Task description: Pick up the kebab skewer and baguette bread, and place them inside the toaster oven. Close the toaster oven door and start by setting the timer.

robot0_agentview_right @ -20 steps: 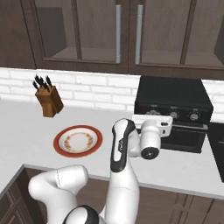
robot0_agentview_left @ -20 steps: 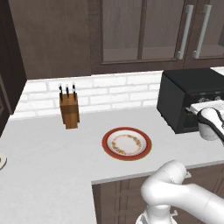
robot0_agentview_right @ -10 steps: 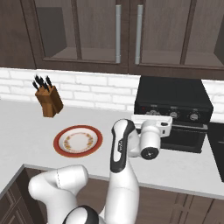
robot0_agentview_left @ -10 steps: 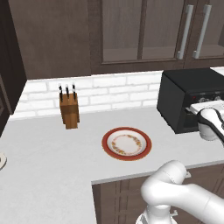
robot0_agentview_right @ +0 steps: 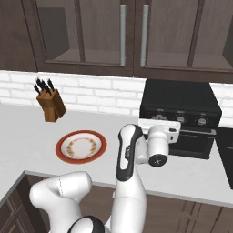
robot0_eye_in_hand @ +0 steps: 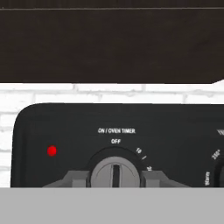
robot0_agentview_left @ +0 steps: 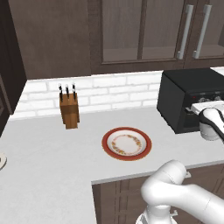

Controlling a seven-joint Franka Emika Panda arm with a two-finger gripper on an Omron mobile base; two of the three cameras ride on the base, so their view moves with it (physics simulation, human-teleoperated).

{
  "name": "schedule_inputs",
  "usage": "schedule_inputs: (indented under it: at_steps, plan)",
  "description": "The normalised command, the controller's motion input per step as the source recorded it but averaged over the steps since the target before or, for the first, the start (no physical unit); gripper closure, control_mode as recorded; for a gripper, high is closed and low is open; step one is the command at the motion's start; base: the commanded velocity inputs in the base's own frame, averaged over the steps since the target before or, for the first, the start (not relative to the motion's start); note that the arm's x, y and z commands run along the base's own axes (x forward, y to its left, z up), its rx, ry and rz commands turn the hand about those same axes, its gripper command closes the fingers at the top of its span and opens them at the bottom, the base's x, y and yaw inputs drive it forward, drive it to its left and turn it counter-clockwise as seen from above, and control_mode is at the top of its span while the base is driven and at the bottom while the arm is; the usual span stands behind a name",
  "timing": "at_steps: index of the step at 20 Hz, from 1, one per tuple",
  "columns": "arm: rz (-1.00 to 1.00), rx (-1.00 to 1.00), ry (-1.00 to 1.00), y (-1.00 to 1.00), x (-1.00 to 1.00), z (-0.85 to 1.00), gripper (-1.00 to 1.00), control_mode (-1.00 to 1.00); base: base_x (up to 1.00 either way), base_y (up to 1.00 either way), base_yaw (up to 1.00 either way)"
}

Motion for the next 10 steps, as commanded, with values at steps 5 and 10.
schedule_inputs:
  at_steps: [5, 10]
  plan:
    - [0.00, 0.24, 0.01, 0.01, 0.00, 0.08, 1.00, -1.00, 0.00, 0.00, 0.00]
    - [0.00, 0.26, 0.01, 0.00, 0.02, 0.01, 1.00, -1.00, 0.00, 0.00, 0.00]
